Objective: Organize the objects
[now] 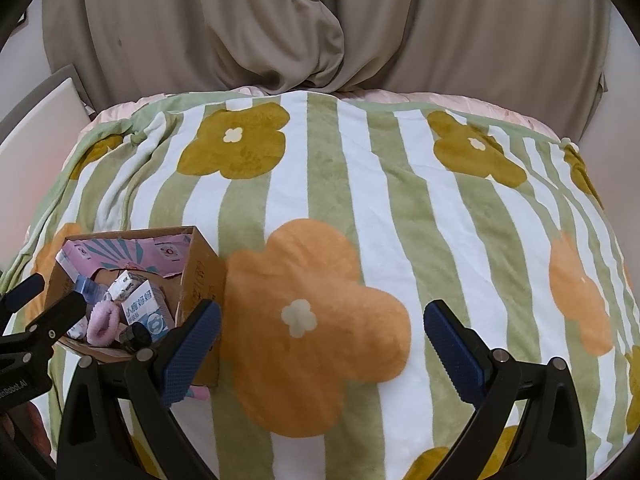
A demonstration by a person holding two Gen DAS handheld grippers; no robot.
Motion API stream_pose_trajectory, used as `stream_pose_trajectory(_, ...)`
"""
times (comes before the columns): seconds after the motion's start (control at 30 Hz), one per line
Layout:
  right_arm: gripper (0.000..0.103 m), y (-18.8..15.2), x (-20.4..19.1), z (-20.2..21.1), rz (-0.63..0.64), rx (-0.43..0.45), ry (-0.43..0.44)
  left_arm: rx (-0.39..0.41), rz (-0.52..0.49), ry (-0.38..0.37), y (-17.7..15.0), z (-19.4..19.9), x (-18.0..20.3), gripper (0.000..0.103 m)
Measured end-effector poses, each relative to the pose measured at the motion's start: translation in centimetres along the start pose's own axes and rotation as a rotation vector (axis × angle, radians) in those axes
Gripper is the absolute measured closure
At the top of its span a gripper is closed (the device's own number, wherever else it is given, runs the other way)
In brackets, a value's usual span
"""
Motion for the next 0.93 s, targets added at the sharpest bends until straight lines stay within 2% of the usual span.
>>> stream_pose_trajectory(0.5, 0.002, 0.11, -0.51, 0.51, 0.029, 0.018, -0.008, -0.006, -0.015, 0.026, 0.05, 0.05, -0.56, 0.000)
stream_pose_trajectory(0.63, 0.002, -0.13, -0.61, 0.45, 0.034, 0.012, -0.007, -0.020, -0.018, 0.068, -0.18, -0.30, -0.56, 0.000)
stream_pose_trajectory(0.87, 0.002, -0.53, -0.67, 0.36, 0.037, 0.009, -0.008, 0.043, -0.045, 0.091, -0.25, 0.48, -0.20, 0.000)
stream_pose_trajectory(0.93, 0.002, -0.54, -0.65, 0.34, 0.036, 0.010, -0.009, 0.040, -0.046, 0.081, -0.16, 0.47, -0.11, 0.000)
Point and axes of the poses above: each gripper's, at about its wrist camera, not at the fingertips, and z roughly against the way its jaws point, x to its right, y to its top, the point moved 6 cm from there along -z, roughly the way its jaws point, and after that the axes turned 10 degrees about y, right-handed, at the moved point
